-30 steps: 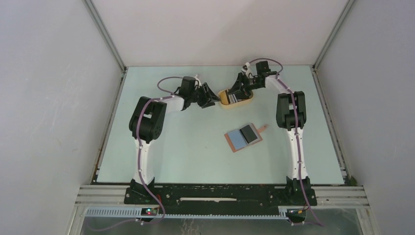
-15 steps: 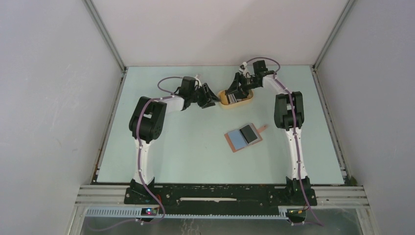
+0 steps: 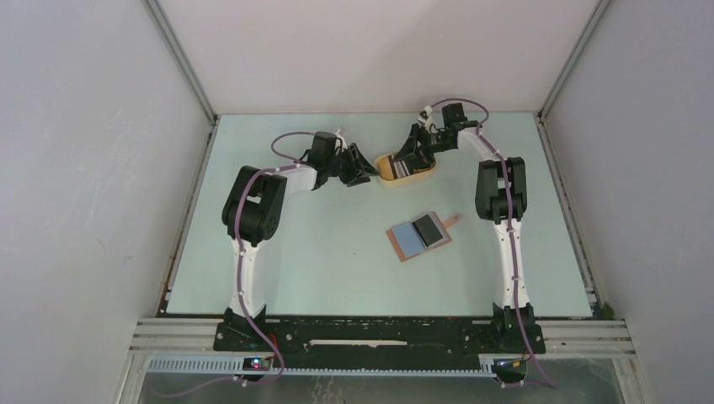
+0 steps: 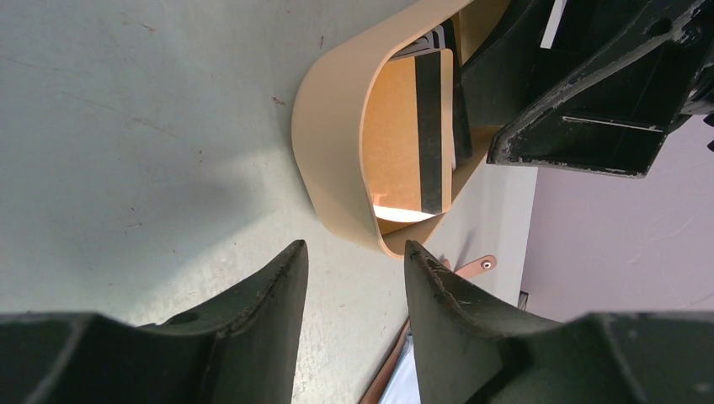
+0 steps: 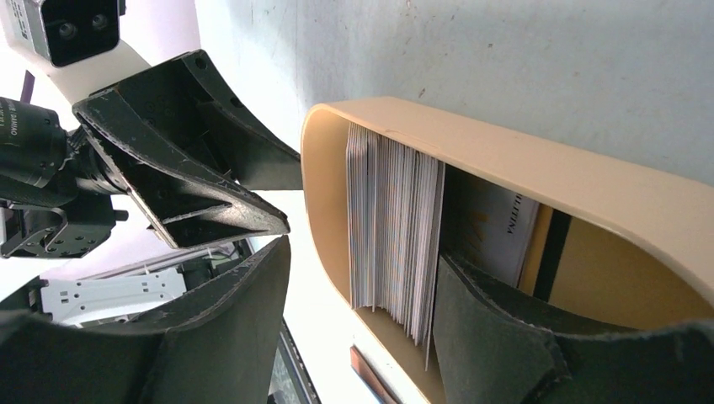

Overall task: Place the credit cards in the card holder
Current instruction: Pick up the credit card from the storage box.

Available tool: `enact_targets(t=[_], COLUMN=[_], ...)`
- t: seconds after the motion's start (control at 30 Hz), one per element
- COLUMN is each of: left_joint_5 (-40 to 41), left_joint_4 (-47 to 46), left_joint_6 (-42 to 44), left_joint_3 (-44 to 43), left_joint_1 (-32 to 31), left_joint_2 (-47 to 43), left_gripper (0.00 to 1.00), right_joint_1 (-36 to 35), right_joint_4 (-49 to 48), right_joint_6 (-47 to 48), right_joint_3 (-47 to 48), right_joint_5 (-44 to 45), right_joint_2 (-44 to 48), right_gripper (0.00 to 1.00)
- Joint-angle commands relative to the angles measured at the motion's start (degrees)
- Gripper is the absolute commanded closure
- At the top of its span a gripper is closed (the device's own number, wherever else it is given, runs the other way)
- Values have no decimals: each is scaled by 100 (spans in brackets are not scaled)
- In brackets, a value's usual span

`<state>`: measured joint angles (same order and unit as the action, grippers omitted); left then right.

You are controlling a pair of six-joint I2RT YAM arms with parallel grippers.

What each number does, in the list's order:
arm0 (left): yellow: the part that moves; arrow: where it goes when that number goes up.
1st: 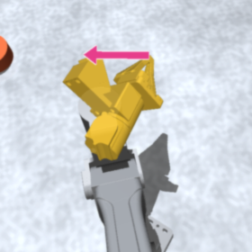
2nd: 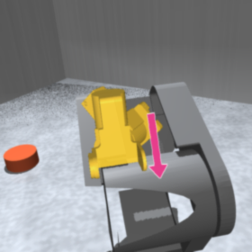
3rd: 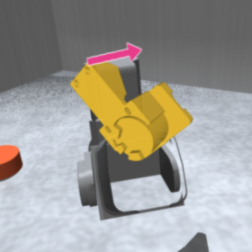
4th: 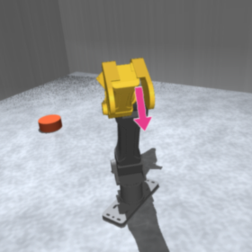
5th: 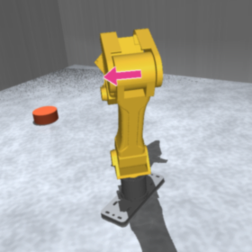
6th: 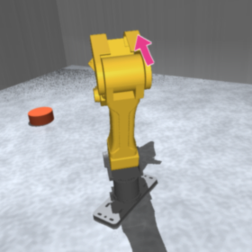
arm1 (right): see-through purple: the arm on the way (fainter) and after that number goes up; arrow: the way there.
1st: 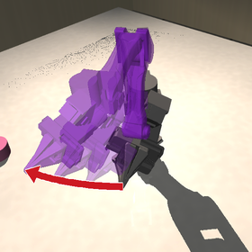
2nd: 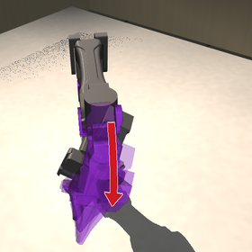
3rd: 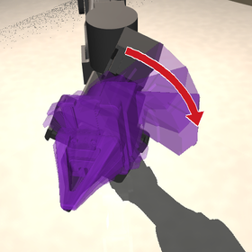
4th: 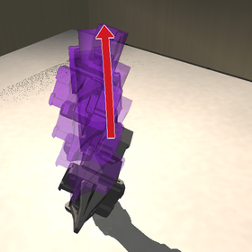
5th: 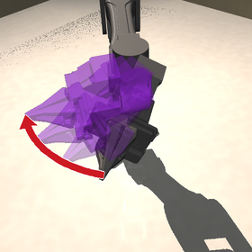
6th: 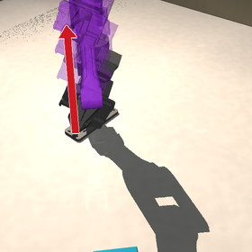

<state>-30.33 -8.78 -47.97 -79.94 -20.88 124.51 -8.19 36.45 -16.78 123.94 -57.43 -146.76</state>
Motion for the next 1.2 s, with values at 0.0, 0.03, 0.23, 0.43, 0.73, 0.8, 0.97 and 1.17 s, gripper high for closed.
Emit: enact_targets(t=[0.0, 0.03, 0.23, 0.43, 0.73, 0.8, 0.97, 1.17], left_joint_5=[-101, -90, -88, -96, -118, -124, -132, -139], left_joint_4=[-53, -59, -85, -107, -139, -150, -150, -166], left_joint_6=[156, 156, 156, 145, 130, 116, 112, 112], left_joint_3=[-151, -139, -83, -83, -72, -74, -88, -68], left_joint_1=[-21, -21, -21, -21, -3, -3, -4, 0], left_joint_2=[-126, -135, -159, -161, -164, -164, -164, -174], left_gripper=[49, 49, 50, 50, 51, 51, 51, 51], right_joint_1=[58, 69, 164, 229, 286, 307, 322, 368], right_joint_4=[73, 73, 47, 62, 138, 156, 210, 218], right_joint_6=[87, 87, 63, 81, 172, 195, 258, 293], right_joint_3=[175, 175, 149, 89, 91, 96, 120, 133], right_joint_5=[-171, -172, -186, -124, 48, 93, 205, 261], right_joint_2=[331, 334, 368, 334, 333, 343, 351, 382], right_gripper=[32, 33, 39, 50, 61, 65, 74, 85])
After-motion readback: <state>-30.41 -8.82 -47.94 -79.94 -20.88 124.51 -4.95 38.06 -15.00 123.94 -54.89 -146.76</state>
